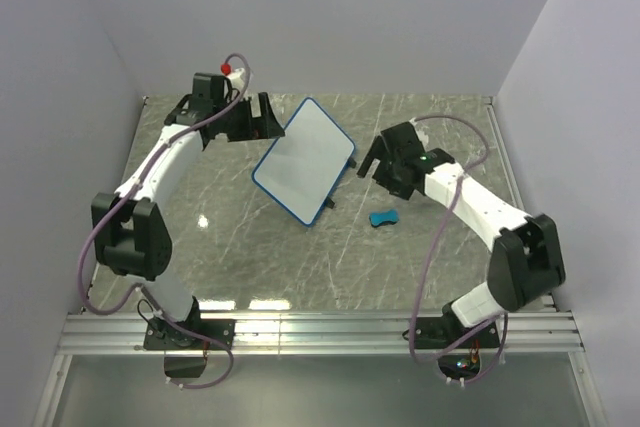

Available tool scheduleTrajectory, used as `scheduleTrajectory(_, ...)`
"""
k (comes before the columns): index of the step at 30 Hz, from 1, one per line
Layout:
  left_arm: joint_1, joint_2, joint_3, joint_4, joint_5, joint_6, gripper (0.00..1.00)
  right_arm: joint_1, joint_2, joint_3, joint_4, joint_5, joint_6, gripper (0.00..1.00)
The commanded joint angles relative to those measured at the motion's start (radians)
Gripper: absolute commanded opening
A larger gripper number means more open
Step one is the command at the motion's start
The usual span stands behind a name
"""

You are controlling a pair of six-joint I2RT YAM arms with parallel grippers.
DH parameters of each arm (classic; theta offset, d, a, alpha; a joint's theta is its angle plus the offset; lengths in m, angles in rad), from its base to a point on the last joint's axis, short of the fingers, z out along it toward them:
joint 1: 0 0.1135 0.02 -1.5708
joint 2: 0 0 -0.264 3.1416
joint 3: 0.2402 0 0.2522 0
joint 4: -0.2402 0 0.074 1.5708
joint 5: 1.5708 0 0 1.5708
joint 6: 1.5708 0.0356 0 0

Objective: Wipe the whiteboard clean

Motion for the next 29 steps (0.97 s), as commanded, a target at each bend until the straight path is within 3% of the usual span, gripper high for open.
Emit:
scheduleTrajectory(1,0.012,-0.117,-0.003,-0.007,-0.132,-0.024,0.99,0.007,-0.183,0.007,-0.048,0.006,-0.037,0.98)
scheduleTrajectory(4,0.019,-0.207,-0.052,-0.001,-0.192,-0.057,0.99,0.031,-0.391,-0.099,-0.010,0.009,-0.067,0.93)
scheduleTrajectory(7,0.029,-0.296,-0.113,0.006,-0.223,-0.074,0.99,0.025,-0.562,-0.179,-0.042,-0.014,-0.041,0.94)
scheduleTrajectory(11,0.047,-0.384,-0.208,0.018,-0.213,-0.092,0.99,-0.006,-0.670,-0.179,-0.108,-0.126,-0.075,0.96)
scheduleTrajectory(16,0.050,-0.487,-0.285,0.016,-0.263,-0.103,0.99,-0.006,-0.815,-0.213,-0.059,-0.105,-0.037,1.00)
scheduleTrajectory(24,0.050,-0.534,-0.345,0.021,-0.299,-0.103,0.99,-0.006,-0.794,-0.182,-0.062,-0.068,-0.084,1.00)
scheduleTrajectory(26,0.050,-0.540,-0.342,0.019,-0.327,-0.100,0.99,-0.006,-0.789,-0.194,-0.024,-0.083,-0.098,0.92)
scheduleTrajectory(29,0.050,-0.556,-0.346,0.042,-0.414,-0.098,1.00,-0.006,-0.791,-0.200,-0.009,-0.025,-0.090,0.93)
